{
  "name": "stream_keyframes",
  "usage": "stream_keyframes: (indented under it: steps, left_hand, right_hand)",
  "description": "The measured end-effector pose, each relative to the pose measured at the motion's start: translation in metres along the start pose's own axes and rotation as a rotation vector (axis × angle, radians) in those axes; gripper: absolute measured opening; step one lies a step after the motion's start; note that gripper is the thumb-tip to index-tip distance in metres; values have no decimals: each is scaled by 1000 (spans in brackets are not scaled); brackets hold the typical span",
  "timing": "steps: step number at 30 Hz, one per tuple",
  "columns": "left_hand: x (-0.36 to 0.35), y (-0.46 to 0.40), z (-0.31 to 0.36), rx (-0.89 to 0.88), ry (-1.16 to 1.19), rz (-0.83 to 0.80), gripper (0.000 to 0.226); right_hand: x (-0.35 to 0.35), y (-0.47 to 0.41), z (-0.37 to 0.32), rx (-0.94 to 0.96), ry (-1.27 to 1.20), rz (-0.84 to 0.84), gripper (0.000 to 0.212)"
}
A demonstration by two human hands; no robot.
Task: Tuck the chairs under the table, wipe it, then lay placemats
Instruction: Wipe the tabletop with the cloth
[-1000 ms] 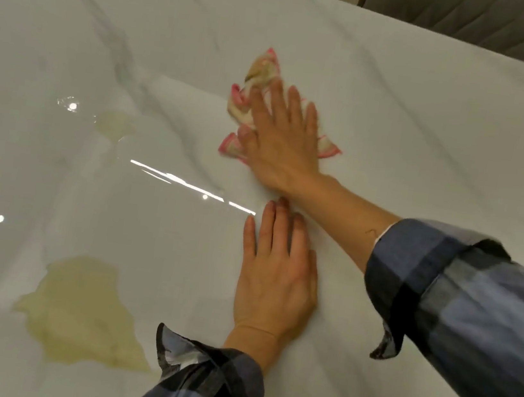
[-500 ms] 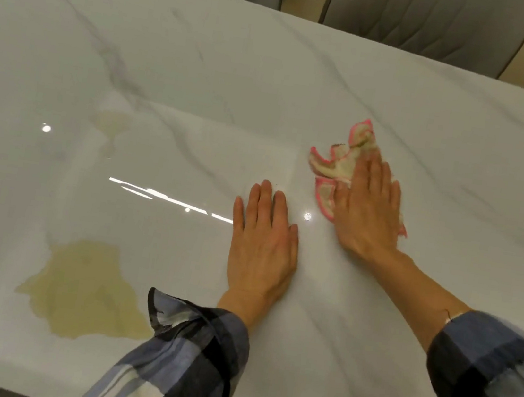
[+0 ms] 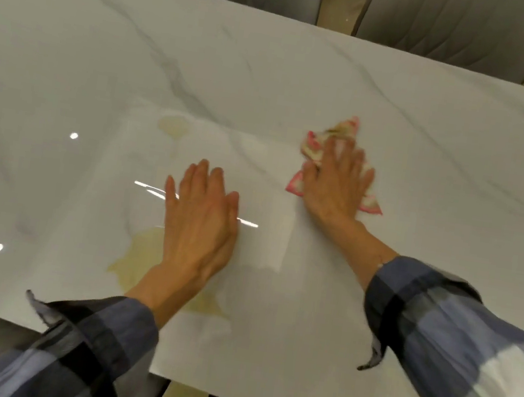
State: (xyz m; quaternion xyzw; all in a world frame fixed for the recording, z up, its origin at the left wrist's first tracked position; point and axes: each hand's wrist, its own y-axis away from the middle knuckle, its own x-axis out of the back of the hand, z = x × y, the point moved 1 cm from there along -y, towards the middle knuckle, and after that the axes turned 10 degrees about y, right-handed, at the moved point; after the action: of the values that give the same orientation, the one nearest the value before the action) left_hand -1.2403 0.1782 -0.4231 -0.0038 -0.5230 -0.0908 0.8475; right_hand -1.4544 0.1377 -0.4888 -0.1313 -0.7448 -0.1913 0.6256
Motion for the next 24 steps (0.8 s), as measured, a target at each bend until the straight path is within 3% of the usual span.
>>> stream_keyframes:
  steps: [5,11,17,20,24]
  left_hand:
    - [37,22,-61,152,56,48,49]
    - [53,65,-128,301,-20,-6,49]
    - [53,79,-178,433,-31,33,54]
    - [50,84,-189,424,-40,65,55]
    - [45,92,-198,404,-51,83,56]
  right_hand:
    - [-10,42,-36,323,-186,3,60]
    - [-14,165,-19,189,-534,-37,50]
    - [-9,226,-78,79,-801,-84,48]
    - [-14,245,-104,200,-749,-133,53]
    - [-25,244,-101,355,-413,-96,64]
